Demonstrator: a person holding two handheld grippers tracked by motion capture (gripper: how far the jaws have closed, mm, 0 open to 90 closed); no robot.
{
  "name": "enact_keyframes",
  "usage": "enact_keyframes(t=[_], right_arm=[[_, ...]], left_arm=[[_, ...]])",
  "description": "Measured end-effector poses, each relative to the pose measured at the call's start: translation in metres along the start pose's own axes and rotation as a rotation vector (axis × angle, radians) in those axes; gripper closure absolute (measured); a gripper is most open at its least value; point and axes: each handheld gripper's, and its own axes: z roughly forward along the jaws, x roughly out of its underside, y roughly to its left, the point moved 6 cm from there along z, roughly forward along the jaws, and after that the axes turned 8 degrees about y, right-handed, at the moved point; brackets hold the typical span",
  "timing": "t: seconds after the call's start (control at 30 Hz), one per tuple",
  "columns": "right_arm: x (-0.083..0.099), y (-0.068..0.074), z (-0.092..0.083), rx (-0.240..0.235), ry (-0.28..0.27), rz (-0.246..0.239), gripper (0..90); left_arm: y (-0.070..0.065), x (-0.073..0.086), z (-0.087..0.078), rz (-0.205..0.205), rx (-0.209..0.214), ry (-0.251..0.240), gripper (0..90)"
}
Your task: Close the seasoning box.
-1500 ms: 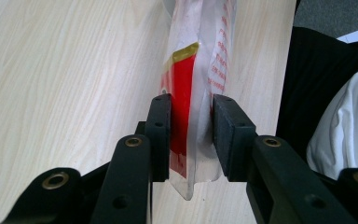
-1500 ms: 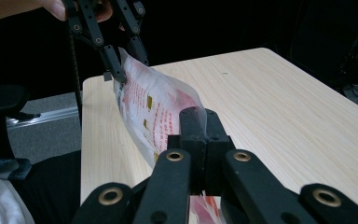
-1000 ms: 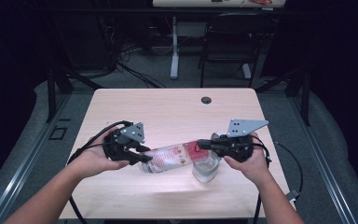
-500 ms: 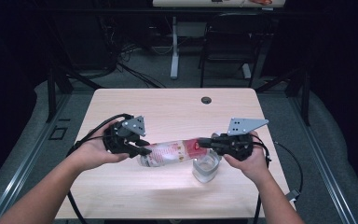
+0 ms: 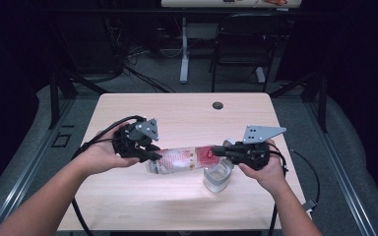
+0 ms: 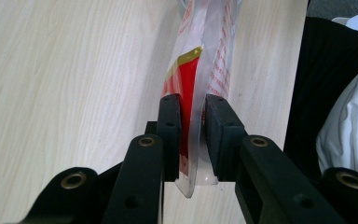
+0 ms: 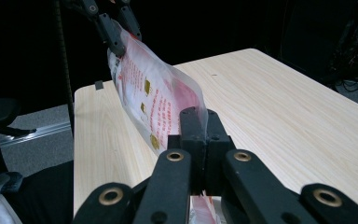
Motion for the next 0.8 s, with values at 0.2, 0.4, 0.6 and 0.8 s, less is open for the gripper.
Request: enact_keyframes(t=[0.2, 0.4, 0.6, 0.8], right_arm=[[0.0011, -0.0005, -0.0008, -0.001, 0.0, 0.002, 90.0], [0.0004, 0.0004, 0.0003, -0.003, -0.002, -0.001, 90.0], [0.0003, -0.0004, 0.0002, 0.001, -0.003, 0.002, 90.0], [0.0003, -0.0007, 0.0002, 0.0, -0.006, 0.005, 90.0]], left_arm=[[-0.0003, -0.0017, -0.0019, 0.006, 0.005, 0.0, 80.9], [0.0, -0.0007, -0.0013, 0.009, 0.006, 0.003, 82.7], [0.0006, -0.0013, -0.0021, 0.021, 0.003, 0.004, 83.7], [0.0023, -0.0029, -0.0027, 0.021, 0.001, 0.003, 84.6]])
